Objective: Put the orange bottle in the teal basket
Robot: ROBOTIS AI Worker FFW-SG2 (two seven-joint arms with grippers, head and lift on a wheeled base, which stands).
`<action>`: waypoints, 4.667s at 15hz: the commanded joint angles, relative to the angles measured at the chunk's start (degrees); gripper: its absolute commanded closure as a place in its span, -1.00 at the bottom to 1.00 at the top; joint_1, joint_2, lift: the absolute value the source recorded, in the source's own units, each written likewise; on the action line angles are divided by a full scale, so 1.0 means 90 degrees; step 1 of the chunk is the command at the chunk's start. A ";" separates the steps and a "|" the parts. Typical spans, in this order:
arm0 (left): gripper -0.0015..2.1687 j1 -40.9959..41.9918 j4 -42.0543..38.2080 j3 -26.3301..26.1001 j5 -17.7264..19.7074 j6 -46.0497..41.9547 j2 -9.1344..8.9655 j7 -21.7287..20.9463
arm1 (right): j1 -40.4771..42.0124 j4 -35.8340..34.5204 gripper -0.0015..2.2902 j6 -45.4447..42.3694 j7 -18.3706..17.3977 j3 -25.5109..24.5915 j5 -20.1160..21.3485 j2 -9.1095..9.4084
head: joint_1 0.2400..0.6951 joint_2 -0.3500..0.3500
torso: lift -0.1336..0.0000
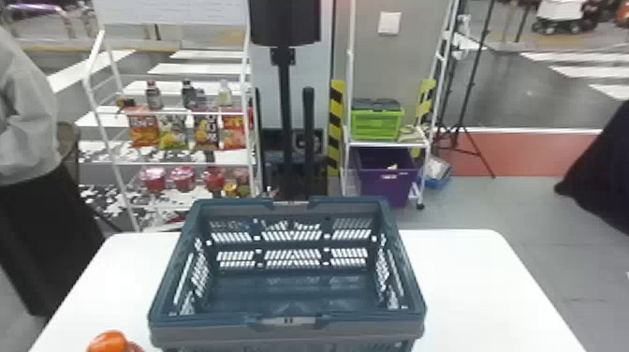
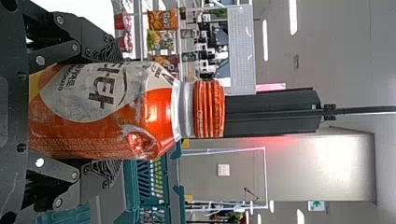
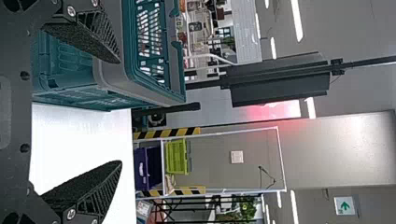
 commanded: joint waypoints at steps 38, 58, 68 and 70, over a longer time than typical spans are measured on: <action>0.65 -0.7014 0.2031 -0.1865 -0.1094 0.5335 0.1943 -0.4787 | 0.0576 -0.0094 -0.89 -0.1031 0.0176 -0.0421 0.0601 0.0015 | 0.14 0.00 | 1.00; 0.65 -0.9260 0.7939 -0.2910 -0.5869 0.2992 -0.0026 -0.6779 | 0.0977 -0.0172 -0.89 -0.1558 0.0166 -0.0538 0.0474 0.0015 | 0.14 0.00 | 1.00; -0.91 -0.8947 0.7559 -0.2998 -0.6114 0.3714 -0.0019 -0.5978 | 0.1094 -0.0260 -0.89 -0.1695 0.0176 -0.0538 0.0434 0.0015 | 0.14 0.00 | 1.00; -0.91 -0.8869 0.7275 -0.2949 -0.6065 0.3734 0.0010 -0.5861 | 0.1084 -0.0250 -0.89 -0.1675 0.0176 -0.0548 0.0434 0.0015 | 0.14 0.00 | 1.00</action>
